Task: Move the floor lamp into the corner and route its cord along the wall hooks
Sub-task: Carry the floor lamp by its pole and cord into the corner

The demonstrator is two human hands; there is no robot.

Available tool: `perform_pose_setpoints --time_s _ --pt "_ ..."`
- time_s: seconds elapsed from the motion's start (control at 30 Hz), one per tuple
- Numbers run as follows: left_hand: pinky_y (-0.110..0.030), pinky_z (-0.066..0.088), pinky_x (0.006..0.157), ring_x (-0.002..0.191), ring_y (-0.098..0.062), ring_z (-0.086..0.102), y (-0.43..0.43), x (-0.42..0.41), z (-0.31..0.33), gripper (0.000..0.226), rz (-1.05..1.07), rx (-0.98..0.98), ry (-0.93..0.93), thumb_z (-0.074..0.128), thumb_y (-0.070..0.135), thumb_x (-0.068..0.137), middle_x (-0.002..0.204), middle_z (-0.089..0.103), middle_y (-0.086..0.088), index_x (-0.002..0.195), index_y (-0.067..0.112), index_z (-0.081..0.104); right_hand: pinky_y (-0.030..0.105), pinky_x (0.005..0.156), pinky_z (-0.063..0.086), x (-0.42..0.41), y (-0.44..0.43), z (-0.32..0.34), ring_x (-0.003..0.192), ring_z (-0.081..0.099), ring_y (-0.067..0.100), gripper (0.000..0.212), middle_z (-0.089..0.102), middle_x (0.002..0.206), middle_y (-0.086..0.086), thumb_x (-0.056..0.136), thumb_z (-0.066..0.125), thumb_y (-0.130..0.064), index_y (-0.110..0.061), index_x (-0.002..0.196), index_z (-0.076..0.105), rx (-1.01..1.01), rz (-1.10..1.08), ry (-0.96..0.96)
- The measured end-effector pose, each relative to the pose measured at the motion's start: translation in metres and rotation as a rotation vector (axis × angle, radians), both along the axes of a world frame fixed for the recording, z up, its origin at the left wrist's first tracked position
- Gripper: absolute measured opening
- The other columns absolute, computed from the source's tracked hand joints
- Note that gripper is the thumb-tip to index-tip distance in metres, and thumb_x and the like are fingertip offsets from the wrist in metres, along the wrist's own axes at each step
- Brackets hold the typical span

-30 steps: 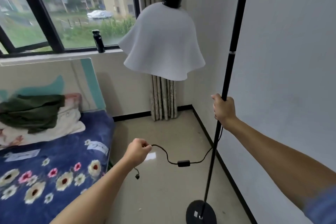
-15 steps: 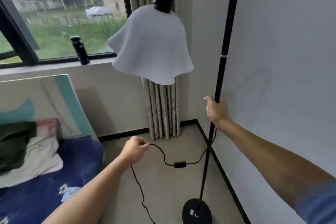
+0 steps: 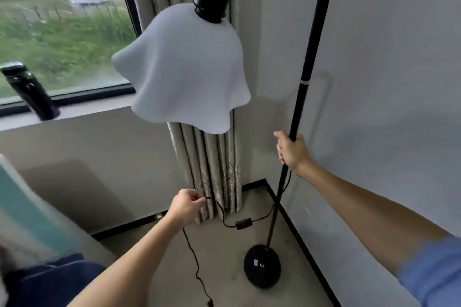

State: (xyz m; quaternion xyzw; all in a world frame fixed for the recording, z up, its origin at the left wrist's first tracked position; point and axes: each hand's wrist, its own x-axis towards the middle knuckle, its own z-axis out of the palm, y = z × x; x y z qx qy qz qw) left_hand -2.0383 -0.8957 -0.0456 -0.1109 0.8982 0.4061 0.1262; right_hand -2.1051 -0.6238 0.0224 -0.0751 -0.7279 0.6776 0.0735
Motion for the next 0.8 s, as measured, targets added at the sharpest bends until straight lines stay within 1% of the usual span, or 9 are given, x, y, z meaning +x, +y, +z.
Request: perform_pose_setpoints --time_s 0.07,0.13,0.3,0.4,0.47,0.57,0.63,0.73,0.8 --pt "-0.028 0.044 0.056 0.049 -0.017 0.047 0.005 -0.037 -0.003 0.016 -0.020 -0.002 -0.018 0.060 0.020 0.083 0.061 0.057 -0.005 0.071 0.011 0.064 0.029 0.045 0.014 -0.038 0.004 -0.005 0.035 0.017 0.015 0.051 0.023 0.037 -0.004 0.093 0.052 -0.015 -0.019 0.051 0.024 -0.007 -0.016 -0.003" --pt "-0.029 0.044 0.060 0.051 -0.017 0.047 0.008 -0.072 -0.008 0.019 -0.022 0.001 -0.042 0.060 0.020 0.083 0.057 0.055 -0.002 0.065 0.016 0.060 0.029 0.045 0.016 -0.079 0.008 -0.012 0.034 0.019 0.015 0.052 0.024 0.037 -0.004 0.093 0.052 -0.016 -0.019 0.049 0.025 -0.002 -0.017 -0.001" --pt "-0.025 0.043 0.050 0.047 -0.015 0.051 0.021 -0.154 -0.022 0.024 0.040 -0.029 -0.060 0.061 0.019 0.081 0.051 0.055 0.001 0.057 0.020 0.059 0.030 0.047 0.019 -0.182 0.017 -0.038 0.036 0.021 0.011 0.047 0.026 0.040 -0.009 0.089 0.050 -0.021 -0.026 0.048 0.027 0.012 0.023 -0.028" --pt "-0.031 0.050 0.059 0.056 -0.021 0.058 0.034 -0.194 -0.029 0.029 0.085 -0.034 -0.091 0.062 0.016 0.081 0.057 0.061 -0.007 0.053 0.022 0.058 0.031 0.047 0.015 -0.243 0.021 -0.045 0.039 0.020 0.014 0.041 0.025 0.045 -0.003 0.078 0.052 -0.031 -0.028 0.047 0.026 -0.001 0.084 -0.041" --pt "-0.035 0.052 0.062 0.058 -0.022 0.057 0.043 -0.219 -0.031 0.027 0.102 -0.055 -0.110 0.062 0.016 0.081 0.058 0.060 -0.008 0.055 0.022 0.059 0.031 0.046 0.013 -0.278 0.022 -0.044 0.041 0.018 0.015 0.038 0.024 0.047 -0.004 0.074 0.053 -0.038 -0.031 0.048 0.026 -0.016 0.136 -0.056" --pt "-0.030 0.047 0.058 0.053 -0.018 0.052 0.058 -0.254 -0.029 0.029 0.111 -0.059 -0.101 0.062 0.015 0.081 0.052 0.054 0.000 0.054 0.025 0.059 0.028 0.045 0.013 -0.321 0.023 -0.041 0.039 0.018 0.014 0.041 0.024 0.044 -0.008 0.074 0.055 -0.041 -0.030 0.048 0.025 -0.038 0.203 -0.064" --pt "-0.025 0.042 0.051 0.049 -0.012 0.051 0.066 -0.276 -0.028 0.028 0.097 -0.086 -0.095 0.061 0.017 0.080 0.051 0.055 0.005 0.055 0.027 0.058 0.025 0.043 0.015 -0.342 0.024 -0.040 0.036 0.021 0.012 0.045 0.027 0.041 -0.010 0.077 0.055 -0.039 -0.030 0.044 0.026 -0.039 0.237 -0.055" --pt "-0.021 0.040 0.046 0.044 -0.009 0.049 0.072 -0.305 -0.028 0.023 0.100 -0.075 -0.103 0.061 0.019 0.081 0.049 0.054 0.006 0.059 0.024 0.060 0.021 0.039 0.021 -0.368 0.026 -0.036 0.035 0.026 0.009 0.049 0.032 0.040 -0.011 0.079 0.057 -0.036 -0.033 0.039 0.030 -0.052 0.247 -0.058" --pt "-0.022 0.038 0.045 0.041 -0.009 0.046 0.076 -0.320 -0.032 0.026 0.087 -0.064 -0.095 0.061 0.016 0.082 0.047 0.051 0.006 0.057 0.023 0.058 0.021 0.038 0.021 -0.380 0.028 -0.037 0.036 0.027 0.009 0.049 0.034 0.040 -0.011 0.083 0.058 -0.033 -0.030 0.042 0.032 -0.077 0.252 -0.069"
